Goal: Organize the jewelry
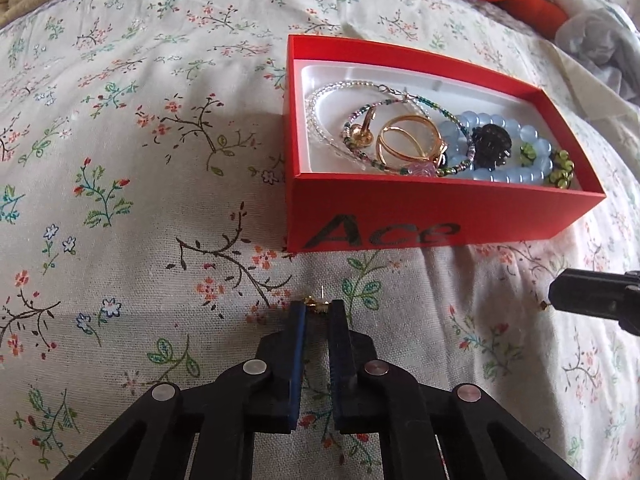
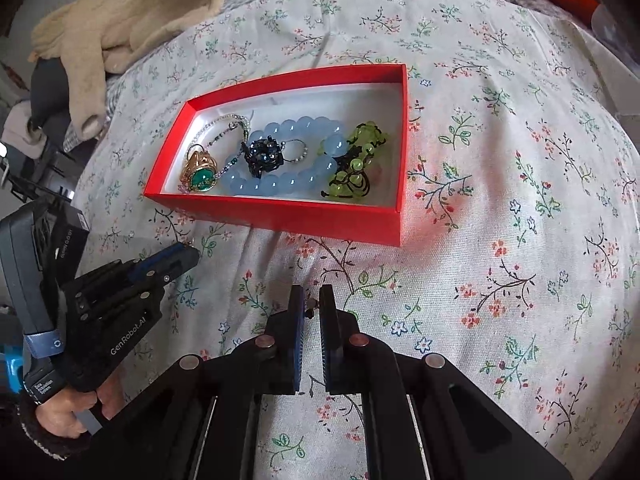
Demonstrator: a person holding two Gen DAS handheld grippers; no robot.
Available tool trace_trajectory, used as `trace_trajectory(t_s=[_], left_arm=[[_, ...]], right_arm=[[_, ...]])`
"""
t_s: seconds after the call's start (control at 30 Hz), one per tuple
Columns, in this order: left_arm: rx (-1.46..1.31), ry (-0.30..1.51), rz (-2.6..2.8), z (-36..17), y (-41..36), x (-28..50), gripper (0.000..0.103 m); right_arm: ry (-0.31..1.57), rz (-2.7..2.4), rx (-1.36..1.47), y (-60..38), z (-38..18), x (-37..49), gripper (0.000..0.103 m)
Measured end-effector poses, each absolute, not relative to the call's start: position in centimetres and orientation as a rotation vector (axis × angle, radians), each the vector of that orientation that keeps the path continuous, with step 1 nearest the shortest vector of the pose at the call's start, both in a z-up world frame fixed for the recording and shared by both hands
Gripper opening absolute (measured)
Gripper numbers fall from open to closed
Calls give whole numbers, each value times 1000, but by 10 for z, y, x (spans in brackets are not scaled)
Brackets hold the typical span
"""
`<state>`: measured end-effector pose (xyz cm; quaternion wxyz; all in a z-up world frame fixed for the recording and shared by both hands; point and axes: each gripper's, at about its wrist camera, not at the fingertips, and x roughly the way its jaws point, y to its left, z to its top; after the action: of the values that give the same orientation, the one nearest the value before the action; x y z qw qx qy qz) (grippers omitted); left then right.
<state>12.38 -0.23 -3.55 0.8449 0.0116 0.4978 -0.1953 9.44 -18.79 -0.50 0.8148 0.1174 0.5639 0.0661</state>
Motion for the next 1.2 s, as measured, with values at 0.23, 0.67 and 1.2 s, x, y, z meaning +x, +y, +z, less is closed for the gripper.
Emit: trace_trajectory(t_s=[0.23, 0.67, 1.2], left_arm=[[38, 1054, -420, -31, -4, 118, 4], [-2, 997, -446, 0, -6, 107, 4], [-124, 884, -463, 41, -15, 143, 4]], right_arm=[[1192, 127, 251, -192, 0, 95, 7], [1130, 125, 260, -194, 21, 95, 7], [1003, 94, 316, -220, 50, 109, 7]])
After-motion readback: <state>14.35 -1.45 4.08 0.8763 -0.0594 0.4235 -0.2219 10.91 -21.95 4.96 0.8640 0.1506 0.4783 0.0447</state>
